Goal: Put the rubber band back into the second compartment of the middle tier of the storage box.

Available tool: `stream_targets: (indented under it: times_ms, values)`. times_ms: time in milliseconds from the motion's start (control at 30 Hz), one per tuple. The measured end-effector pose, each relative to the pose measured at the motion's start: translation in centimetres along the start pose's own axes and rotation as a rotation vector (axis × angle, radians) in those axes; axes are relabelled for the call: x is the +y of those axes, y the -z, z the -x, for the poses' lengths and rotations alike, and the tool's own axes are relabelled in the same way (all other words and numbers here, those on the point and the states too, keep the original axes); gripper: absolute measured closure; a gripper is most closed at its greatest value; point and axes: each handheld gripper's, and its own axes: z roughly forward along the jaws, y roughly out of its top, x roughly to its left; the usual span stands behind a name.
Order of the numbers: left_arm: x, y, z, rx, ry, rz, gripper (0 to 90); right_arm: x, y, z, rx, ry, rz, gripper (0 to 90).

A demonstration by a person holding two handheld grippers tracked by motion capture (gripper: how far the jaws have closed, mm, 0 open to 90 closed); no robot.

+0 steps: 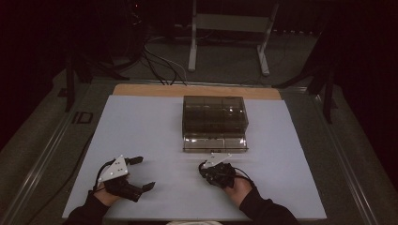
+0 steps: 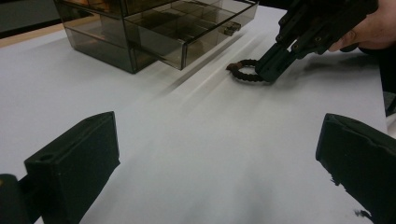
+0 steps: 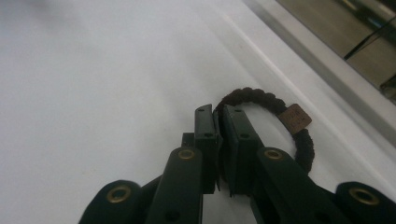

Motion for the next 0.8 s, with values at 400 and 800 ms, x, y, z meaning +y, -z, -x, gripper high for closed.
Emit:
stream_targets:
  times_ms: [400, 800]
  values:
    - [0.0, 0.0, 0.1, 0.002, 0.000, -0.002, 0.8, 0.2, 1.2, 0.0, -0.005, -0.001, 0.024, 85.3]
    - [0.0, 0.0, 0.0, 0.005, 0.001, -0.002, 0.8, 0.7, 2.9, 0.0, -0.009, 0.004, 0.062, 85.4]
